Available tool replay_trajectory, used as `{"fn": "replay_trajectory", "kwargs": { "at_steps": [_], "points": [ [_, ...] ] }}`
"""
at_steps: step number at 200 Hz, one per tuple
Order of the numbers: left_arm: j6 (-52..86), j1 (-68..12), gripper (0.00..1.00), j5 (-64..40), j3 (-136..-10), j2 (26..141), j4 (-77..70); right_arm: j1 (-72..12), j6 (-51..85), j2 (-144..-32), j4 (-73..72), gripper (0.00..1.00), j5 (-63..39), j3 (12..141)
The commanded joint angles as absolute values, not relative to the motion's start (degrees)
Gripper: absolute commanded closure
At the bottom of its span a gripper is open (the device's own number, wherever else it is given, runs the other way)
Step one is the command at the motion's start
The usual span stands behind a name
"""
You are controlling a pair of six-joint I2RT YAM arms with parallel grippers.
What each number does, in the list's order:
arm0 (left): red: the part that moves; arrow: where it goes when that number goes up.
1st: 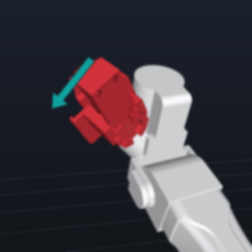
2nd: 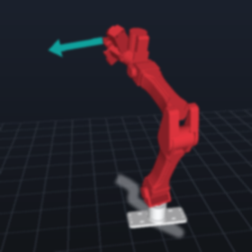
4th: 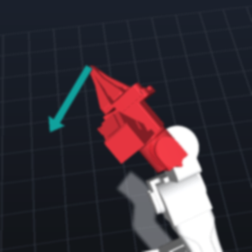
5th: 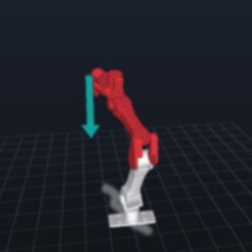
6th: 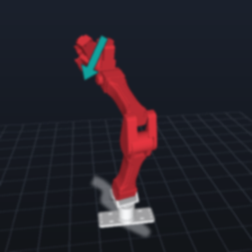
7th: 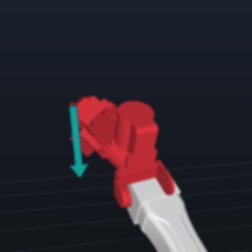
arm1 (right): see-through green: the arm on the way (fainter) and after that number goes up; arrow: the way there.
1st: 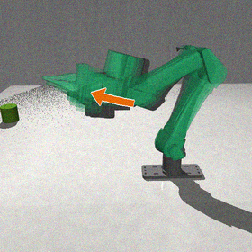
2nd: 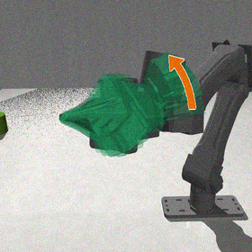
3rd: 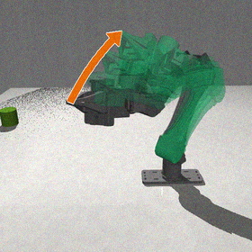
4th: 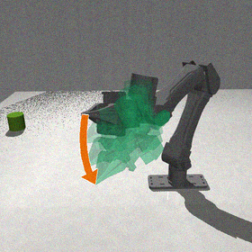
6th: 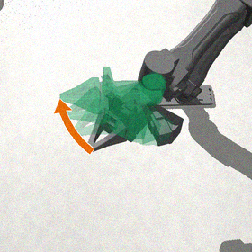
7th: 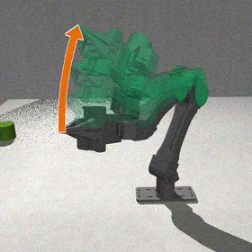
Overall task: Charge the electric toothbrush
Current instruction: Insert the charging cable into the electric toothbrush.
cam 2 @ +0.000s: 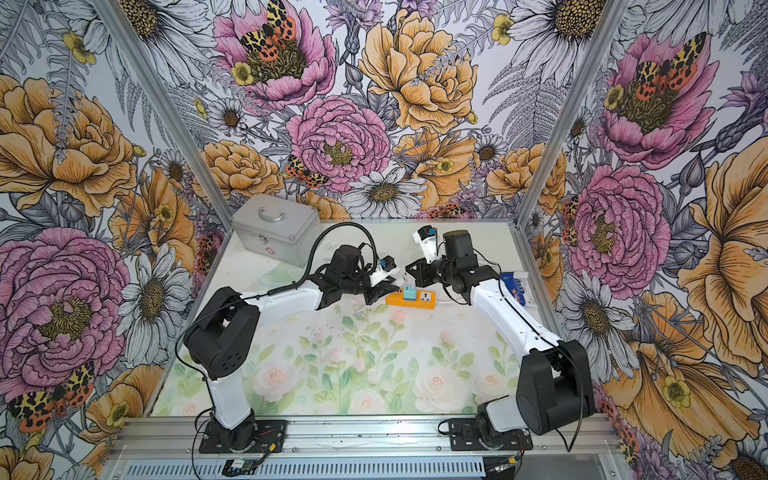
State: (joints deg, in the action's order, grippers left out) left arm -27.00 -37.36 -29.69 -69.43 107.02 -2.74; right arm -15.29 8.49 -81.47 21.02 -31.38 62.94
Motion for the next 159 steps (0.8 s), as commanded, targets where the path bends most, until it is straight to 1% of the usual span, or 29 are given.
{"fn": "replay_trajectory", "kwargs": {
  "at_steps": [1,159],
  "points": [
    [-27.4,-37.6,1.00,-31.0,-71.4,107.0,-2.3,-15.1,9.0,-81.9,18.3,1.00,-32.6,63.7],
    [-25.9,-38.1,1.00,-32.3,-72.5,104.9,-4.3,-14.7,9.8,-83.3,17.0,1.00,-31.2,63.7]
  ]
}}
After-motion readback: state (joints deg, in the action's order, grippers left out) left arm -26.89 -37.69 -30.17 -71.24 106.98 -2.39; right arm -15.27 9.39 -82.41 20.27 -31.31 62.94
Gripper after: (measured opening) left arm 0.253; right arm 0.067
